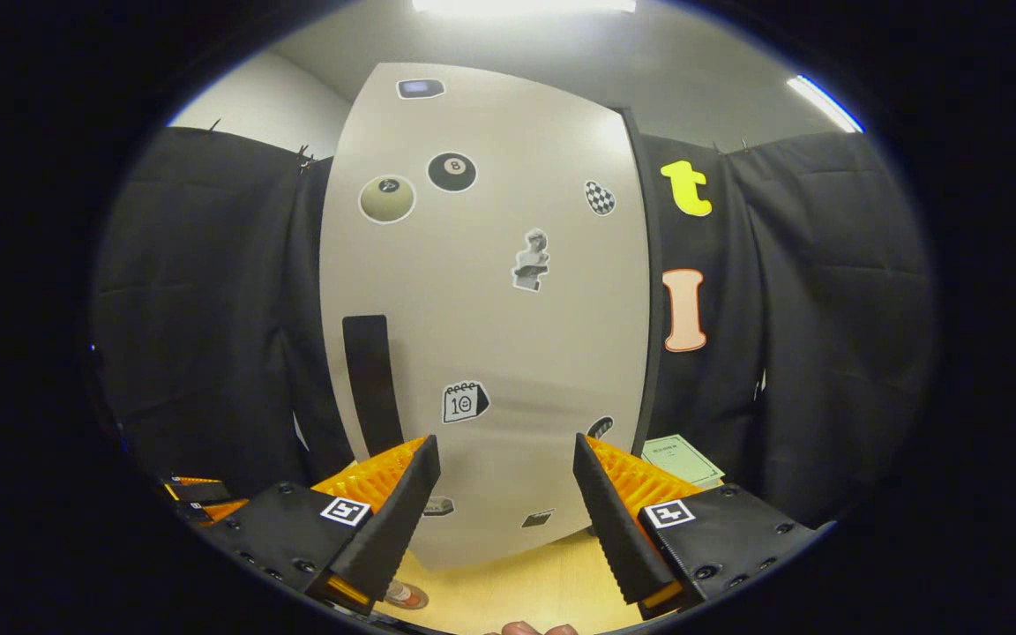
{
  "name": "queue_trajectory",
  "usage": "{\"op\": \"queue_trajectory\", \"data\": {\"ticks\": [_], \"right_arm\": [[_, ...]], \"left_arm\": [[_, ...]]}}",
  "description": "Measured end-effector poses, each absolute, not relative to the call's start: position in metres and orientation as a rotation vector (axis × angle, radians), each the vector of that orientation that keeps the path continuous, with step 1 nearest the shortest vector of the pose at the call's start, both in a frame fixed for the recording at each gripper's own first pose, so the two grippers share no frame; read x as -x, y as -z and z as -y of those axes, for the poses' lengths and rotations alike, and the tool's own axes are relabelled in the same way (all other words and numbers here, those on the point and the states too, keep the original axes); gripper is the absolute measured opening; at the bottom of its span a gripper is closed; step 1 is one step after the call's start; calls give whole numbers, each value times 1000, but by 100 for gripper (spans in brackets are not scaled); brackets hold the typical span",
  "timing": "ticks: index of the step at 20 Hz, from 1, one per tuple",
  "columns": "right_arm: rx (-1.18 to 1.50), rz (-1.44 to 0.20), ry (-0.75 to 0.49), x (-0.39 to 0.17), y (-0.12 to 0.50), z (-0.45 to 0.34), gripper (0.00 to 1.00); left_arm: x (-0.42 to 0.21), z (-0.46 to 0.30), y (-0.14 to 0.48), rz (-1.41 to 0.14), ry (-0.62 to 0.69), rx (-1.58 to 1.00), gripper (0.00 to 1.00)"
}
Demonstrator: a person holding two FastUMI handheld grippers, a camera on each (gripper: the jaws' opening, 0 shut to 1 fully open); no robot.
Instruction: Open the cabinet door with the right hand, grasp the bottle in the cabinet with the left hand and place it on the coaster, then close the cabinet door with the right hand.
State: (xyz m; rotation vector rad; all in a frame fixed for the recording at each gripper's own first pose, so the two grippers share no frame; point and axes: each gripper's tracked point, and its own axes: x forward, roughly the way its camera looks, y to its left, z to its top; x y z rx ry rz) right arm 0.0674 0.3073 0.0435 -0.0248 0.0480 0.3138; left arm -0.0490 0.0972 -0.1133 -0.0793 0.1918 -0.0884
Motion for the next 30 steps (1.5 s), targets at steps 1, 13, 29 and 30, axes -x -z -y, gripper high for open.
{"op": "queue_trajectory", "data": {"ticks": [1,13,29,30], "right_arm": [[19,-43,-302,-67,-43,-305,97],[5,-4,-174,-93,-39,-183,96],[-56,-23,-180,-100,-5,-90,96],[-60,-19,-188,-102,-7,-87,96]], "left_arm": [[47,-95,109,-184,89,70,91],[22,-9,23,-7,100,-13,89],[25,34,-3,64,-1,119,88],[23,35,-5,69,-15,108,88]]}}
